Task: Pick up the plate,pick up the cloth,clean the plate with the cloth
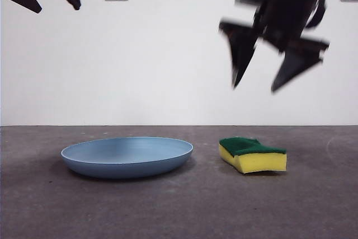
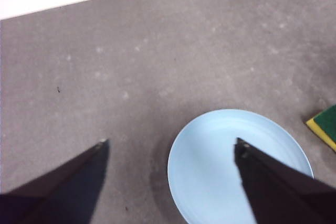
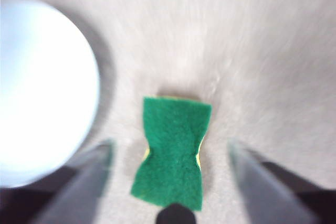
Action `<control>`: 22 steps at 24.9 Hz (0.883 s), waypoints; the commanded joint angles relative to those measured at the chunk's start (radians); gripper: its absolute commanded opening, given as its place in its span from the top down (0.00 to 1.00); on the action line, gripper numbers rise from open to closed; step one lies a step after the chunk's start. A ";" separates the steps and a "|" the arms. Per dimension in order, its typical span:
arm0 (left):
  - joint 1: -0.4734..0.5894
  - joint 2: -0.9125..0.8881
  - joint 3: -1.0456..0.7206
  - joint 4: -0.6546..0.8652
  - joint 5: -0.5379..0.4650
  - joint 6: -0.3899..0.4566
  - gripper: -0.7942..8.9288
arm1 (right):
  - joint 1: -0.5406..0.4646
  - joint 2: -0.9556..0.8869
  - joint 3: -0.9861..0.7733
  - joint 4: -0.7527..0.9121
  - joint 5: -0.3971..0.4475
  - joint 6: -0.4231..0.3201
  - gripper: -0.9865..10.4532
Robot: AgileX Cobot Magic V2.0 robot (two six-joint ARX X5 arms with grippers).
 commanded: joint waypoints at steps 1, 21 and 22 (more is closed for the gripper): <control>-0.002 0.000 -0.003 -0.021 0.000 -0.005 0.94 | 0.002 -0.093 -0.008 -0.003 -0.002 -0.009 0.88; -0.002 -0.538 -0.327 0.016 -0.011 -0.010 0.93 | 0.133 -0.661 -0.441 0.284 0.100 -0.113 0.92; -0.002 -0.569 -0.363 0.030 -0.020 -0.010 0.93 | 0.140 -0.686 -0.473 0.302 0.113 -0.111 0.92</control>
